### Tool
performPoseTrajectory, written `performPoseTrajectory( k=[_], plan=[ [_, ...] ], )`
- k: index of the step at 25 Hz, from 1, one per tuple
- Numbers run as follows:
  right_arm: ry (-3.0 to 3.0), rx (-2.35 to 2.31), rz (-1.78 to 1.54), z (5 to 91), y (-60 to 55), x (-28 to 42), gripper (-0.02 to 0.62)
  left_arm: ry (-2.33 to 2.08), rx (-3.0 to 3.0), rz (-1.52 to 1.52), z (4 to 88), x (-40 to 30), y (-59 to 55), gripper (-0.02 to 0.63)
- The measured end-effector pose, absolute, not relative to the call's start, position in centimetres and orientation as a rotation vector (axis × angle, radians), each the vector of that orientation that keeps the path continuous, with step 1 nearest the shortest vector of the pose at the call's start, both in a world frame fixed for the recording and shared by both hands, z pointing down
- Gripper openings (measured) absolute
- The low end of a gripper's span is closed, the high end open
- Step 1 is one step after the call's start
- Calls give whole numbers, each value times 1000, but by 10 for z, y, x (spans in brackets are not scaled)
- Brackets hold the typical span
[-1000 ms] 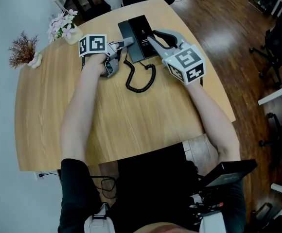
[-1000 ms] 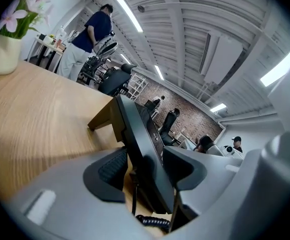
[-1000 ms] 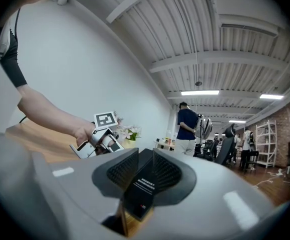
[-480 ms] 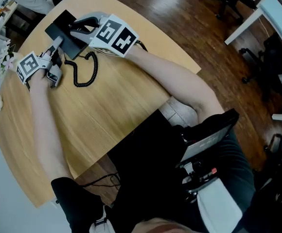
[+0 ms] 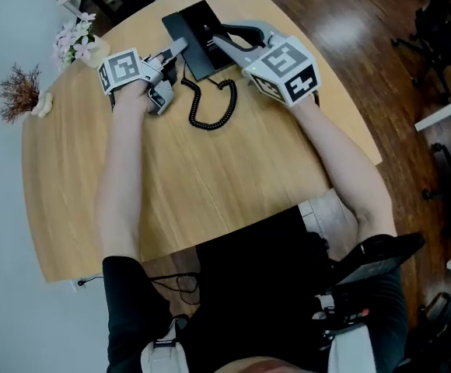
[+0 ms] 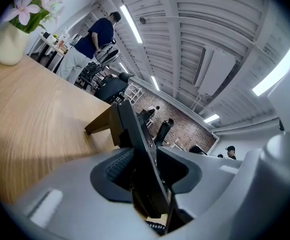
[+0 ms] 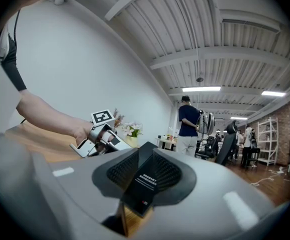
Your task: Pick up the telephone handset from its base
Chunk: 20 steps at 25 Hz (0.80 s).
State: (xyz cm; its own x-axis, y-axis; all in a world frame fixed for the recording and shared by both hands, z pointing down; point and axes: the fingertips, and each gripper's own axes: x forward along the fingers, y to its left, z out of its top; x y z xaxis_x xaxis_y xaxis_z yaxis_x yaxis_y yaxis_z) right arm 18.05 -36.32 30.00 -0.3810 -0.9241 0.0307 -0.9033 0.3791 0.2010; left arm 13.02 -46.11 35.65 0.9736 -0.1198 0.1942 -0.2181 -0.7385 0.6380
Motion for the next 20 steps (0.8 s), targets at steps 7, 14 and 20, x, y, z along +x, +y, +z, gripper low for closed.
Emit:
performPoseTrajectory(
  k=[7, 14, 20],
  plan=[
    [-2508, 1651, -233, 295, -367, 176, 81, -257, 2425, 214, 353, 130, -461, 181],
    [-2485, 1690, -214, 298, -367, 184, 81, -306, 2425, 171, 357, 130, -464, 120],
    [-2503, 1668, -212, 297, -371, 179, 81, -162, 2384, -126, 321, 119, -445, 83]
  ],
)
